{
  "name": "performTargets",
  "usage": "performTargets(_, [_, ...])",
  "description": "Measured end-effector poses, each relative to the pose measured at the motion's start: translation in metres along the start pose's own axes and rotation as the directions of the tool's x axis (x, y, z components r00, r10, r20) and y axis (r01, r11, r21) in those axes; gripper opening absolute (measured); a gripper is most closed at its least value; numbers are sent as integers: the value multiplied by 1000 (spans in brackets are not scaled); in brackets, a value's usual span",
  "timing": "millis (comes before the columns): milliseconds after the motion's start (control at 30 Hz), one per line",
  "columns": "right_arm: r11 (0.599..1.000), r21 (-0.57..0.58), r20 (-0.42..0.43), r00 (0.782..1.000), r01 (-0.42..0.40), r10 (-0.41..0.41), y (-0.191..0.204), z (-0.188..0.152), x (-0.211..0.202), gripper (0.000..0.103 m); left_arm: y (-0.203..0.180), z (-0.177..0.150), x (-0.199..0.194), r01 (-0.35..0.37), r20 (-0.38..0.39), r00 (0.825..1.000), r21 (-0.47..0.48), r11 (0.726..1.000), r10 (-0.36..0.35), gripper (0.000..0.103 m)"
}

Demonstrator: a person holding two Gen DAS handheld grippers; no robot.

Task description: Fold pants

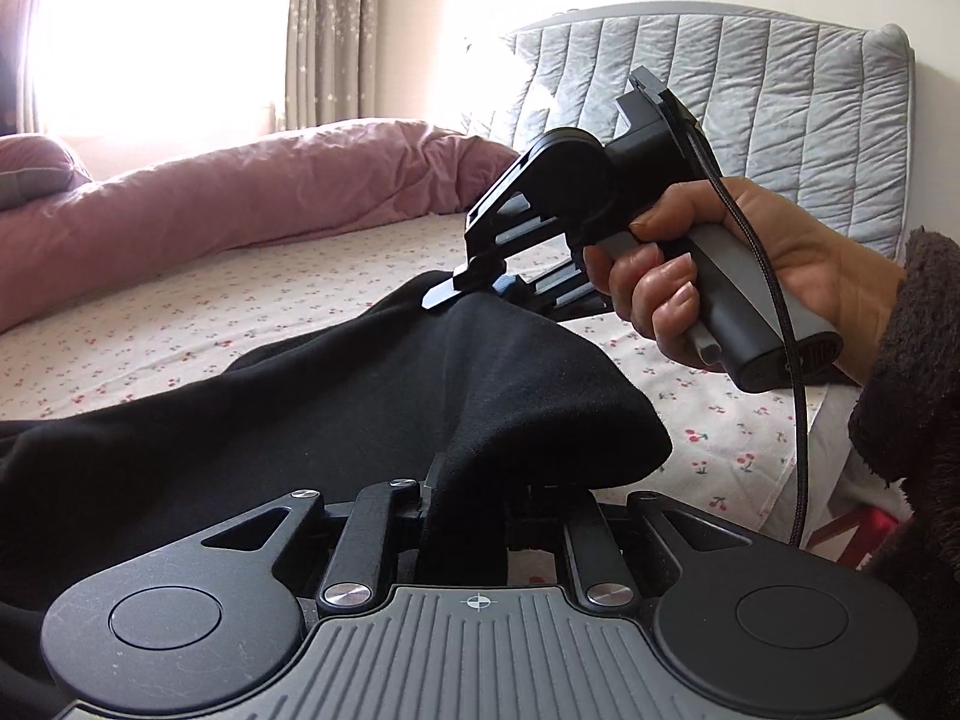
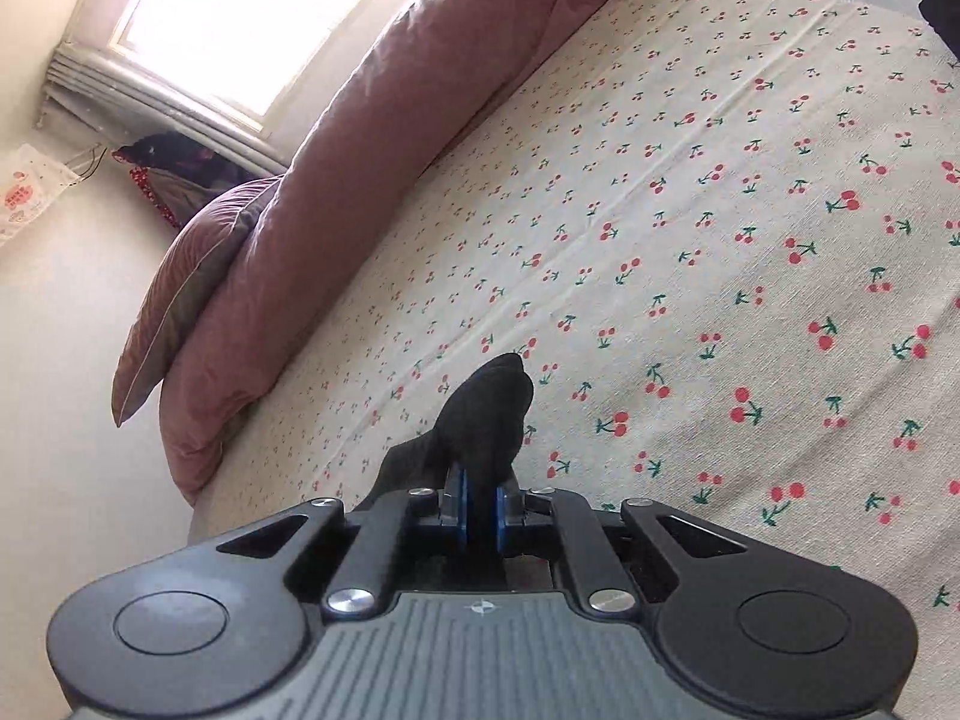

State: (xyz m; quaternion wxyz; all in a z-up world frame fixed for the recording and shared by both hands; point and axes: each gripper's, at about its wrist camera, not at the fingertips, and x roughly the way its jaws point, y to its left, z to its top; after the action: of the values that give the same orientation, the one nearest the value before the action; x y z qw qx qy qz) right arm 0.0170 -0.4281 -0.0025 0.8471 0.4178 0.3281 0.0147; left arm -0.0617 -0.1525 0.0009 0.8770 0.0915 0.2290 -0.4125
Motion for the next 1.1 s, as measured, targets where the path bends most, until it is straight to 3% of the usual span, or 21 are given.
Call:
performTargets(167, [1000,-25,11,1000,-19,19,22,-6,-8,8,15,-1,-22,25,40,999,-100,995,-21,12])
performTargets(333, [994,-73,28,996,-78,80,76,-8,-1,10,53,6,-54,36,88,996,-243,969,-15,13])
performTargets(600, [965,-219,-67,989,-146,134,170,-28,54,13,123,-3,-99,-12,82,996,-373,928,46,13])
performTargets(800, [956,-231,-170,975,-183,146,210,-56,114,13,177,-29,-129,-95,27,992,-494,864,124,13])
performTargets(1000, [937,-290,-249,961,-192,120,252,-90,155,14,214,-54,-155,-129,-12,988,-600,789,153,13])
performTargets(1067, [935,-295,-259,959,-195,118,261,-97,163,18,224,-61,-161,-147,-27,986,-615,775,166,14])
performTargets(1100, [935,-299,-259,959,-190,112,263,-100,167,22,227,-63,-163,-155,-33,985,-608,779,171,19])
